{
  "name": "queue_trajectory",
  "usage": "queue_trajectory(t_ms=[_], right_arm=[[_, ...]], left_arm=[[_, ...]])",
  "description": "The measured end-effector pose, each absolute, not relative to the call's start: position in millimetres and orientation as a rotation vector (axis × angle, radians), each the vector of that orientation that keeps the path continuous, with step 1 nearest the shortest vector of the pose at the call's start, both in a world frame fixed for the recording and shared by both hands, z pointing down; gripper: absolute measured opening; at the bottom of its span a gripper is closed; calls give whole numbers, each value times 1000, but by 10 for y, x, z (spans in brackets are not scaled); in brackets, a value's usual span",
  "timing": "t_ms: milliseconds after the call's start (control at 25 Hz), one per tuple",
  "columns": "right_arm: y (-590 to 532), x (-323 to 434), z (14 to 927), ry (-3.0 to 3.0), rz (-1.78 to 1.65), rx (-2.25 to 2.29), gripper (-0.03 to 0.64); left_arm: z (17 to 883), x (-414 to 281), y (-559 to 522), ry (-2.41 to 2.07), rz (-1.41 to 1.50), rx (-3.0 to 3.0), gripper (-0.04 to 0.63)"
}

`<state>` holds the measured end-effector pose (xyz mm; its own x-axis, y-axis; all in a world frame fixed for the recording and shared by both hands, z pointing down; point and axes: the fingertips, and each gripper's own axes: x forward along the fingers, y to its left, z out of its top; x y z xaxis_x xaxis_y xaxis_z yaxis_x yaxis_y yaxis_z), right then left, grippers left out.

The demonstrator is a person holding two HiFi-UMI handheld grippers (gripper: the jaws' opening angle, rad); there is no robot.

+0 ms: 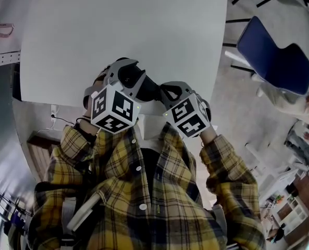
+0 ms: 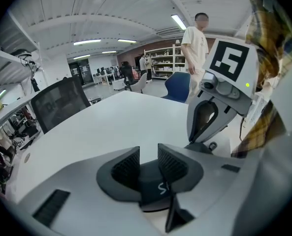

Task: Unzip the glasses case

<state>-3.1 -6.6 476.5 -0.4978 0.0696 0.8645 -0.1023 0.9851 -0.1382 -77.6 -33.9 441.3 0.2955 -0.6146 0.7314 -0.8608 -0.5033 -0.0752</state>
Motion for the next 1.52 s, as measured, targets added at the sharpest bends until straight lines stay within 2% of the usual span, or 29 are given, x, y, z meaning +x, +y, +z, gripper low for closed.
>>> queue_trajectory(t_ms=[400,720,1040,1160,1520], right_arm=[[-24,-91,4850,-2073,262,23,0],[-160,90,4545,-2136,369,181,2],[-686,-65,3604,-2367,438,491,0],[-802,-164,3108,-2475,417,571,0],[-927,-185,2096,-2679,275,708,-2]], left_arm=[[4465,-877,-308,-1304,979,2217,121],[4128,-934,-322,-1329,715,2164,123],[3113,-872,-591,-1351,253,2211,121],[2688,-824,-662,-1361,126,2275,84],[1909,-563,-696,-1385,7,2430,14]])
